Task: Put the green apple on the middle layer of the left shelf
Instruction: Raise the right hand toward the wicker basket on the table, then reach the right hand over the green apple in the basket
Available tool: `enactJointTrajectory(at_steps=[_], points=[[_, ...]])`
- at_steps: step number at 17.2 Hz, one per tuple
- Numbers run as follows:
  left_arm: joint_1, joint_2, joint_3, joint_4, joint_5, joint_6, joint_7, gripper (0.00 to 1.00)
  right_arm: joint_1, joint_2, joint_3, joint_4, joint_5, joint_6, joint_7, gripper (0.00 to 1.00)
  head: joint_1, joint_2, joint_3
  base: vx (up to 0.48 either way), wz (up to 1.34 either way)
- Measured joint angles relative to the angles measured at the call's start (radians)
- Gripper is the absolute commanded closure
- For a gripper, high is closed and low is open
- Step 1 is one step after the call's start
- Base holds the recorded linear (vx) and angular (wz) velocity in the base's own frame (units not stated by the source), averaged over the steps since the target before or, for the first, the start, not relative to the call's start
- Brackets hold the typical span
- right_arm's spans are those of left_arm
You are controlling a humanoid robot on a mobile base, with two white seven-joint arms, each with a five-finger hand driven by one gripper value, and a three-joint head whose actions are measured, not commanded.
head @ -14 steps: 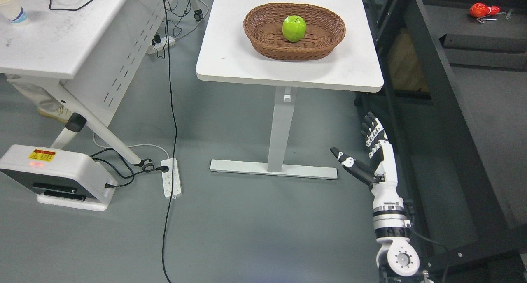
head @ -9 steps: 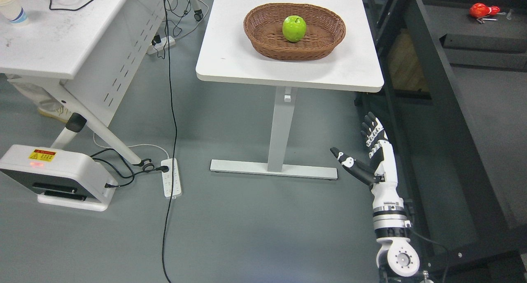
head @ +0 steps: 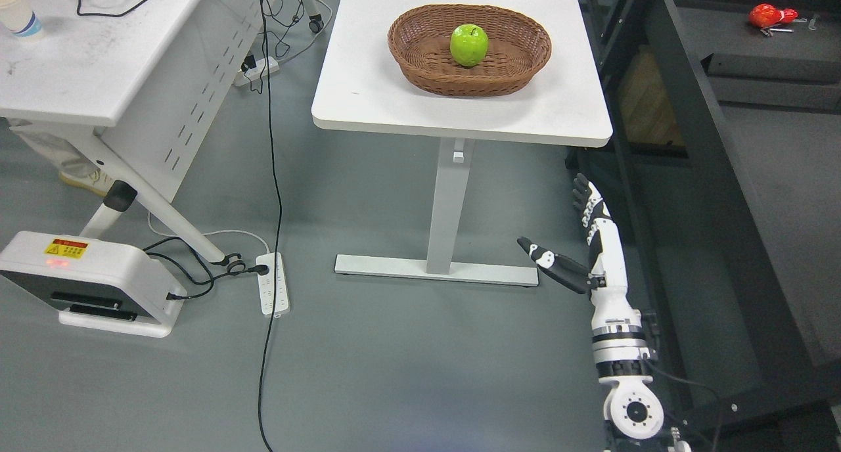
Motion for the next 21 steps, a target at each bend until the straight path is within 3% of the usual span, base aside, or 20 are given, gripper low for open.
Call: enactJointTrajectory(at_steps=[4, 7, 10, 21], points=[[0.000, 0.000, 0.000, 0.000, 0.000, 0.000, 0.000, 0.00, -0.024, -0.003, 0.003, 0.000, 0.264, -0.010, -0.016, 0.00, 0.0000, 0.000, 0.000, 0.065, 0.00], [0.000, 0.000, 0.000, 0.000, 0.000, 0.000, 0.000, 0.00, -0.052, 0.000, 0.005, -0.001, 0.374, -0.042, -0.016, 0.00, 0.0000, 0.000, 0.000, 0.138, 0.00], [0.000, 0.000, 0.000, 0.000, 0.000, -0.004, 0.000, 0.00, -0.069, 0.001, 0.006, -0.001, 0.430, -0.078, -0.014, 0.00, 0.0000, 0.000, 0.000, 0.218, 0.00], [0.000, 0.000, 0.000, 0.000, 0.000, 0.001, 0.000, 0.00, -0.164, 0.005, 0.049, 0.013, 0.482, -0.062, 0.050, 0.01, 0.0000, 0.000, 0.000, 0.237, 0.07]])
